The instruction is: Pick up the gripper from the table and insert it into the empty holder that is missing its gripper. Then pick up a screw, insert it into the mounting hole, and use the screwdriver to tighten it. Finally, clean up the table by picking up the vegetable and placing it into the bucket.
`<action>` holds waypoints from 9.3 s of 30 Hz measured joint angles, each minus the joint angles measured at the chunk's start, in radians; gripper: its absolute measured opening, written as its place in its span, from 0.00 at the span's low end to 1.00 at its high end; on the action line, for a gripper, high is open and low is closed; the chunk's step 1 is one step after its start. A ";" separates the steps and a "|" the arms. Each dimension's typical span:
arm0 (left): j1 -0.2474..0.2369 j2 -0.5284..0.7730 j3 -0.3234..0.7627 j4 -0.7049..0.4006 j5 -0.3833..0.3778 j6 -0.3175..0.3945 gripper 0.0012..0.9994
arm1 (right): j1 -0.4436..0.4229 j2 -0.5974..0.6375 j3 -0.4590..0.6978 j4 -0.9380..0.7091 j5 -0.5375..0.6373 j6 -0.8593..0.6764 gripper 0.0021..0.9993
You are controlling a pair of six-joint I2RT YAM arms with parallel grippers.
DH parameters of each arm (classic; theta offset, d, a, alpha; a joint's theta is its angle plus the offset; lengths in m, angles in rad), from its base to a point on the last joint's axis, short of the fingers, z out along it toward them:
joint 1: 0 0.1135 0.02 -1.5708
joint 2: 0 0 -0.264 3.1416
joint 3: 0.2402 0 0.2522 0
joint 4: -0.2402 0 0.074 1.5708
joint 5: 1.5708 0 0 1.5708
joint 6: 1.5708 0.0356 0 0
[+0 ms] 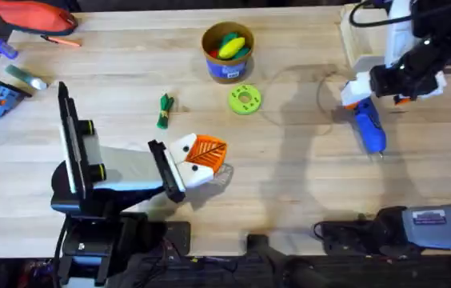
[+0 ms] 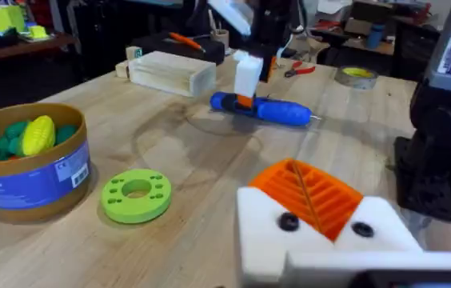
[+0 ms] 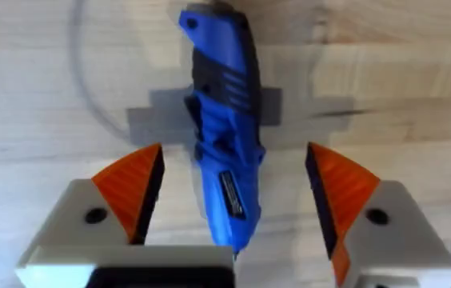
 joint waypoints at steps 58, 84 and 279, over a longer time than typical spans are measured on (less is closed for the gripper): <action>0.000 0.000 0.000 0.000 0.000 0.000 0.01 | -0.039 0.146 -0.034 0.147 -0.086 -0.132 0.76; 0.000 0.000 0.000 0.000 0.000 0.000 0.01 | -0.039 0.146 -0.040 0.155 -0.082 -0.146 0.02; 0.000 0.000 0.000 0.000 0.000 0.000 0.01 | 0.831 -0.092 -0.216 1.955 -1.365 0.326 0.02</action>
